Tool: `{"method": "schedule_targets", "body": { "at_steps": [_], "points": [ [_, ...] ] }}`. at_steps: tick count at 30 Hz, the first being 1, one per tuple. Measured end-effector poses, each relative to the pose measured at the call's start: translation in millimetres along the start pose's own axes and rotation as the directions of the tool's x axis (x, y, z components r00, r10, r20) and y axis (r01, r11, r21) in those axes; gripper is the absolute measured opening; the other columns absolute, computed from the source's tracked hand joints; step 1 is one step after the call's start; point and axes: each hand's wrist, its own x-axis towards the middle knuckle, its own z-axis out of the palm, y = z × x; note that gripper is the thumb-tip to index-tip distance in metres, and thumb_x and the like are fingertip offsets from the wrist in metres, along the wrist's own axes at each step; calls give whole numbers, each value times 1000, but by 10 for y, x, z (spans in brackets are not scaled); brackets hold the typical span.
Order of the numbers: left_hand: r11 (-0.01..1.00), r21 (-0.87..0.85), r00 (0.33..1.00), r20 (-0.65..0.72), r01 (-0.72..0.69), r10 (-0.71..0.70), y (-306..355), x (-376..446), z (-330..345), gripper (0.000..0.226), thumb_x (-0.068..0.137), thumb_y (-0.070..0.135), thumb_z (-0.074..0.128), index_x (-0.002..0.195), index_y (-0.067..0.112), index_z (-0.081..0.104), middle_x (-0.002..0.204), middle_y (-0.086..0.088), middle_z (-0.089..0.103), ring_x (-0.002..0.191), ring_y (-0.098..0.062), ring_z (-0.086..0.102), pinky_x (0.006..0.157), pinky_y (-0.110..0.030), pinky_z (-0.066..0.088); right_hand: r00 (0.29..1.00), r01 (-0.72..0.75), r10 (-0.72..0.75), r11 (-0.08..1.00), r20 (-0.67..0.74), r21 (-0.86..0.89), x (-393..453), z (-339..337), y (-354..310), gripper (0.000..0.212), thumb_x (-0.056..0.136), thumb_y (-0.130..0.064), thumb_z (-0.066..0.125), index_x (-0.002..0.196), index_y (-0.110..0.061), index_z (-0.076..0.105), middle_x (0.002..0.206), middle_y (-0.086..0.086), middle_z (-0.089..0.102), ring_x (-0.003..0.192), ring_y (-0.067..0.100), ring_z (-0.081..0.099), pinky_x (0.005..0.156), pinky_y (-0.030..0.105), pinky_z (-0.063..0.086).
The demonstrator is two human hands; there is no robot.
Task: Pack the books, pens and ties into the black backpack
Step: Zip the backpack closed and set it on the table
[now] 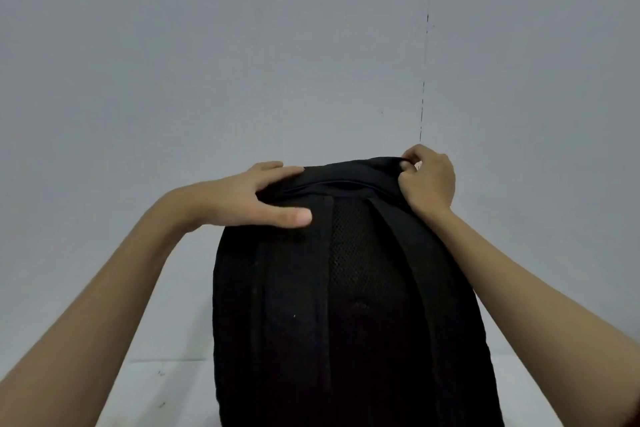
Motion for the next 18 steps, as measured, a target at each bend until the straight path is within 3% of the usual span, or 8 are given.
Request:
{"method": "schedule_targets", "body": {
  "at_steps": [3,5,7,9,11,13,15,18],
  "points": [
    [985,168,998,-59,44,-35,29,121,34,105,59,55,81,145,37,23,137,12,38,127,-10,39,104,-24,32,997,5,1,997,74,-80,25,-34,40,18,91,-10,51,101,-12,65,110,3,58,106,20,47,73,25,30],
    [973,188,989,-87,131,-116,38,205,57,105,63,46,82,147,34,21,139,6,41,127,-18,43,106,-32,35,994,-2,6,999,111,-34,11,-96,38,17,89,-13,55,104,-12,63,111,3,55,96,17,48,73,25,31],
    [967,170,979,-95,192,-178,38,276,60,88,62,44,83,138,29,41,133,3,51,117,-20,52,98,-33,42,991,18,-9,998,132,-65,-16,-171,27,19,88,-17,57,106,-13,59,111,1,51,90,16,47,73,26,32],
    [965,167,975,-129,201,-181,40,321,71,61,61,44,84,113,24,60,113,1,63,102,-20,59,86,-31,46,981,54,-30,991,191,-122,-36,-238,24,19,88,-25,58,104,-13,60,112,0,49,97,18,50,75,27,34],
    [946,252,966,-208,204,-153,30,363,101,51,62,48,82,101,24,59,100,4,62,97,-20,57,87,-33,43,921,12,-10,1000,390,0,-70,-322,15,27,90,-39,58,101,-15,64,109,-3,57,103,17,55,80,28,40],
    [912,360,942,-327,195,-72,-15,386,155,49,65,52,78,101,25,57,98,6,55,97,-20,52,90,-36,32,801,-102,24,990,599,97,-124,-417,0,39,84,-54,61,105,-21,65,104,-8,62,100,11,59,87,27,45],
    [920,352,903,-430,171,-3,-86,388,219,48,68,51,76,107,25,60,98,5,51,100,-20,52,89,-36,27,744,-79,8,994,668,76,-147,-457,-7,33,81,-47,68,101,-22,63,94,-10,61,92,11,59,82,25,46],
    [962,243,800,-598,126,46,-142,396,284,42,71,47,75,105,25,65,97,4,48,100,-20,50,86,-35,26,859,69,-75,997,506,30,-142,-376,-134,22,85,-30,68,77,-18,52,76,-5,54,78,18,53,66,27,40]
  ]
}}
